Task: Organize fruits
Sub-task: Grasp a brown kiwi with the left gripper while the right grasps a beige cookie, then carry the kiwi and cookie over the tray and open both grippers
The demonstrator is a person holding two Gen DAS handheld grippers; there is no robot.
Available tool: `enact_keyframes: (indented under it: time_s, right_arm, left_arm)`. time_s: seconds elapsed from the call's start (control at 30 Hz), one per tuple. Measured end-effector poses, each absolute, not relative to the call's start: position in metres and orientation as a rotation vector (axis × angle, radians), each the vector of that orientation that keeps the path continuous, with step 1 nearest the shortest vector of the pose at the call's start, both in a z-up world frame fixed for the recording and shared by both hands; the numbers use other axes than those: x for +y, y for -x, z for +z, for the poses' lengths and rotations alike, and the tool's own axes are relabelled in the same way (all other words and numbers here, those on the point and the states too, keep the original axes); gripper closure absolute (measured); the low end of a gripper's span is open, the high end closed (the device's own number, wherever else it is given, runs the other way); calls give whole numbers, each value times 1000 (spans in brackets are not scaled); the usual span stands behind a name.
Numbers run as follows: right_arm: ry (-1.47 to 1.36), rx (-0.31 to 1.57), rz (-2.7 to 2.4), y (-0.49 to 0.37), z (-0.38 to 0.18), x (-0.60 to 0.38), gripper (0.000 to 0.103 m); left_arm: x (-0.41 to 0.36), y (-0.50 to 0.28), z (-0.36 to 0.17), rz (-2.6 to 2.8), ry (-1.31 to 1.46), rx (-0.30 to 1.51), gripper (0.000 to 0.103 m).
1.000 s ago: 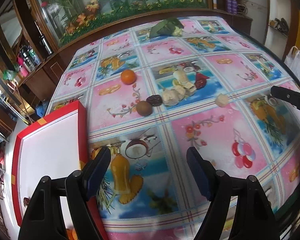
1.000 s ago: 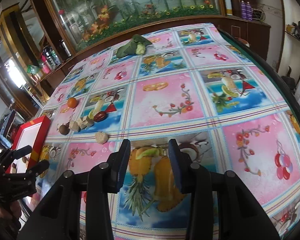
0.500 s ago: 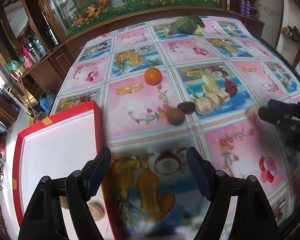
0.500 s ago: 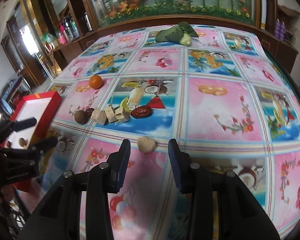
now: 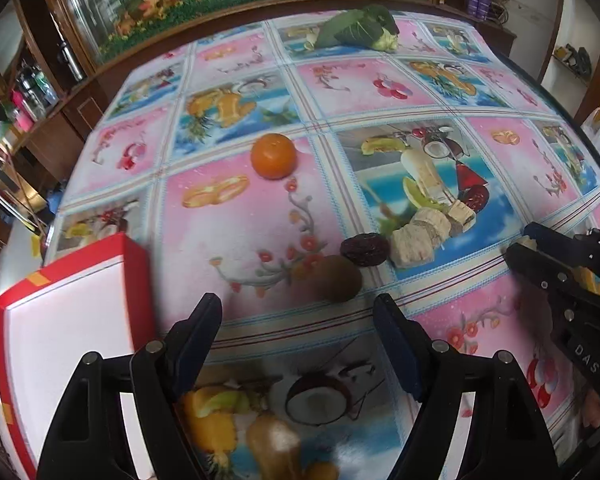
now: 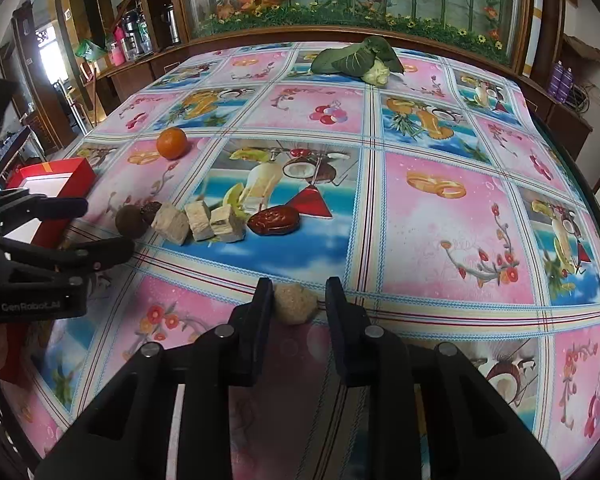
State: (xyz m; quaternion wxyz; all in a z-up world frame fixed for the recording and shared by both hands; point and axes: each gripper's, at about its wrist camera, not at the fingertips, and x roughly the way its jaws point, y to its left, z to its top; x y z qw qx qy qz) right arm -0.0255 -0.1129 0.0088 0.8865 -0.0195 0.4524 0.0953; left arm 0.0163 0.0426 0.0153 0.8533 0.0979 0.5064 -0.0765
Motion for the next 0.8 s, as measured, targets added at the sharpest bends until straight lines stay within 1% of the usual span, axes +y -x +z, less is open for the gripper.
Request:
enact_keyframes:
  time_s: [0.1,0.2,0.23,0.27,0.3,0.33,0.37,0.47,0.63,0.8]
  right_arm:
    - [32,939,199,25,9,-115,78]
    - [15,938,203,25,9,-118,79]
    - [12,937,202,25,9,-118,79]
    - [11,936,202,25,9,-118,79]
    - [9,935,203,25,9,-118,79]
    - [5,934,204,25,9,-118,79]
    - [-1,933,206,25,9,-119,79]
    - [-13,932,211,25,9,-121,79]
    - [-52,924,232,27,10,-123,79]
    - [-73,869,279,32,19,-119,79]
  left_arm:
    - [39,-21,13,-170,-197,1062,27]
    - [37,-25,13,-207,-161,1061,41]
    - [37,-26,13,-220,-141,1063,49]
    - [37,-27,13,-236,-127,1065,53]
    - [36,-27,13,-239,-128,1060,54]
    - [35,-27,13,-243,-129,1057,57]
    - [34,-27,14,-253,-125,1054,64]
    - [32,-25,14,-262,-125,1047,77]
    - [36,-16,18,-266,-98,1042,77]
    - [49,10,41,-263,-79,985,77]
